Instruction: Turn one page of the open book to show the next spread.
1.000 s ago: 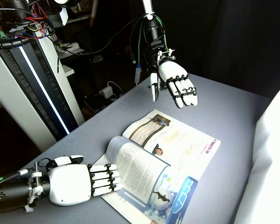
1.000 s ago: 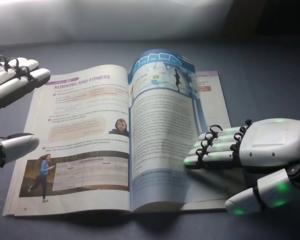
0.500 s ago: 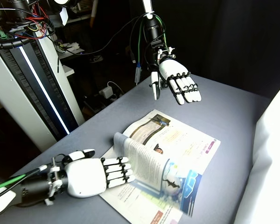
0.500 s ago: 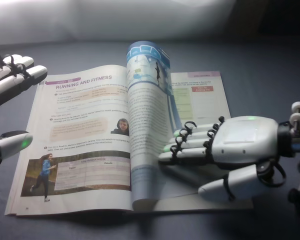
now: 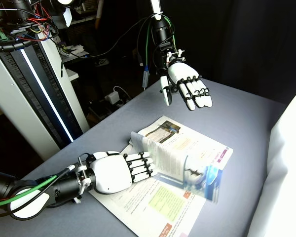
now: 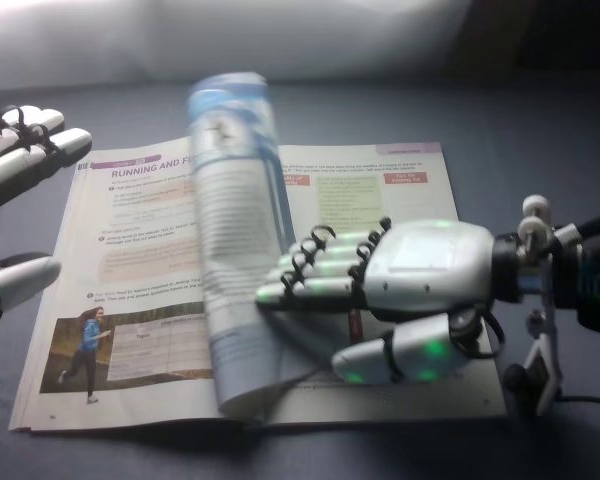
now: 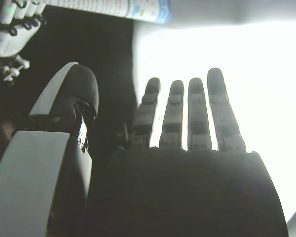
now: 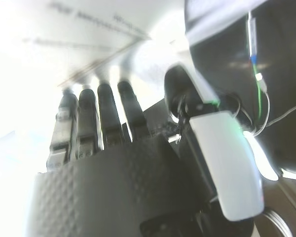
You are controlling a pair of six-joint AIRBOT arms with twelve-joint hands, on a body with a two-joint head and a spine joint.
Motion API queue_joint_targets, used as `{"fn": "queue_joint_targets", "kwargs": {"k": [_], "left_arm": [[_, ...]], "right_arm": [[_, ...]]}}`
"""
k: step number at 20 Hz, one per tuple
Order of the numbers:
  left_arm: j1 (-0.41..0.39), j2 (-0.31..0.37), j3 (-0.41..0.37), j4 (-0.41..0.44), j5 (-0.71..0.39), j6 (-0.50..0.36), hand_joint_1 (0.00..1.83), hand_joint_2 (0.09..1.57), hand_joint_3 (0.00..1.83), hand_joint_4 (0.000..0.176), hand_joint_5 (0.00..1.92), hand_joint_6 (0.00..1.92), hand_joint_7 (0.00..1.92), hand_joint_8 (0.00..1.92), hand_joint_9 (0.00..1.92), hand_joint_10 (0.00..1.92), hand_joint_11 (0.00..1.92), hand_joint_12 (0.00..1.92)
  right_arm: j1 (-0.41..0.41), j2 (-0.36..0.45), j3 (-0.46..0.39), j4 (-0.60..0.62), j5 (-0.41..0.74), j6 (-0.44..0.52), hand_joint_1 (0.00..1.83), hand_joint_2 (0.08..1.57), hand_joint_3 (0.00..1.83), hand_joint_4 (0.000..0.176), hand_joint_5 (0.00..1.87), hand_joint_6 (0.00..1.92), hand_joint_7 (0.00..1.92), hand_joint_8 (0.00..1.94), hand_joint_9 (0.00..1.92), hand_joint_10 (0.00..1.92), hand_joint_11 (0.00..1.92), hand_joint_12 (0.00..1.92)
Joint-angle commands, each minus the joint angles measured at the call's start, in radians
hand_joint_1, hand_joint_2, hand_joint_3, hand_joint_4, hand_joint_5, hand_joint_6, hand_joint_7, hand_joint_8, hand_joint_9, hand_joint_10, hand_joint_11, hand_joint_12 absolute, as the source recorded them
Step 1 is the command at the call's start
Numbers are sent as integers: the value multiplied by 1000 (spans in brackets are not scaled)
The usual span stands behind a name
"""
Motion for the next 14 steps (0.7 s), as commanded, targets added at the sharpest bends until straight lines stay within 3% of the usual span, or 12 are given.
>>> {"fn": "queue_joint_targets", "kwargs": {"k": [1, 2, 3, 4, 5, 6, 7, 8, 10, 11, 12, 14], "left_arm": [[6, 10, 0, -30, -142, 3, 259, 1467, 10, 29, 56, 2, 0, 0, 0, 0, 0, 450], [13, 13, -2, -38, -151, 5, 249, 1503, 13, 30, 57, 1, 0, 0, 0, 0, 0, 437], [26, 17, -7, -51, -167, 9, 195, 1537, 15, 47, 52, 1, 0, 0, 0, 0, 0, 337], [37, 23, -11, -60, -179, 13, 188, 1546, 8, 51, 51, 1, 0, 0, 0, 0, 0, 290], [46, 28, -16, -70, -191, 20, 220, 1570, 56, 38, 56, 2, 0, 0, 0, 0, 0, 232], [51, 31, -18, -78, -201, 23, 220, 1570, 56, 38, 56, 2, 0, 0, 0, 0, 0, 232], [58, 33, -20, -88, -213, 25, 40, 1571, 75, 33, 76, 4, 0, 0, 0, 0, 0, 292], [66, 35, -22, -102, -231, 29, 7, 1571, 70, 30, 83, 5, 0, 0, 0, 0, 0, 302], [84, 42, -27, -132, -265, 35, 1, 1571, 102, 32, 91, 3, 0, 0, 0, 0, 0, 259], [100, 47, -30, -156, -290, 40, 0, 1571, 119, 25, 83, 1, 0, 0, 0, 0, 0, 199], [110, 52, -33, -174, -307, 43, 0, 1571, 106, 31, 80, 0, 0, 0, 0, 0, 0, 193], [142, 65, -40, -219, -354, 47, 0, 1571, 29, 26, 81, 0, 0, 0, 0, 0, 0, 280]], "right_arm": [[16, -5, 1, 49, 115, -4, 5, 1523, 2, 0, 31, 3, 0, 0, 0, 0, 0, 0], [23, -10, 4, 54, 122, -7, 0, 1511, 0, 0, 22, 0, 0, 0, 0, 0, 0, 0], [38, -20, 9, 55, 128, -11, 0, 1516, 0, 0, 4, 0, 0, 0, 0, 0, 0, 0], [51, -30, 13, 52, 129, -13, 0, 1517, 0, 0, 0, 0, 0, 0, 0, 0, 0, 0], [65, -43, 19, 46, 132, -13, 0, 1519, 0, 0, 0, 0, 0, 0, 0, 0, 0, 0], [73, -54, 24, 43, 136, -13, 0, 1519, 0, 0, 0, 0, 0, 0, 0, 0, 0, 0], [84, -72, 32, 38, 142, -13, 0, 1511, 0, 0, 0, 0, 0, 0, 0, 0, 0, 0], [91, -85, 37, 35, 148, -13, 0, 1517, 0, 0, 0, 0, 0, 0, 0, 0, 0, 0], [111, -115, 47, 25, 162, -13, 0, 1527, 4, 0, 0, 0, 0, 0, 0, 0, 0, 0], [122, -132, 52, 22, 175, -13, 0, 1510, 0, 0, 0, 0, 0, 0, 0, 0, 0, 0], [130, -143, 56, 22, 188, -13, 0, 1502, 0, 0, 0, 0, 0, 0, 0, 0, 0, 0], [150, -169, 65, 22, 207, -22, 0, 1482, 0, 0, 1, 0, 0, 0, 0, 0, 0, 0]]}}
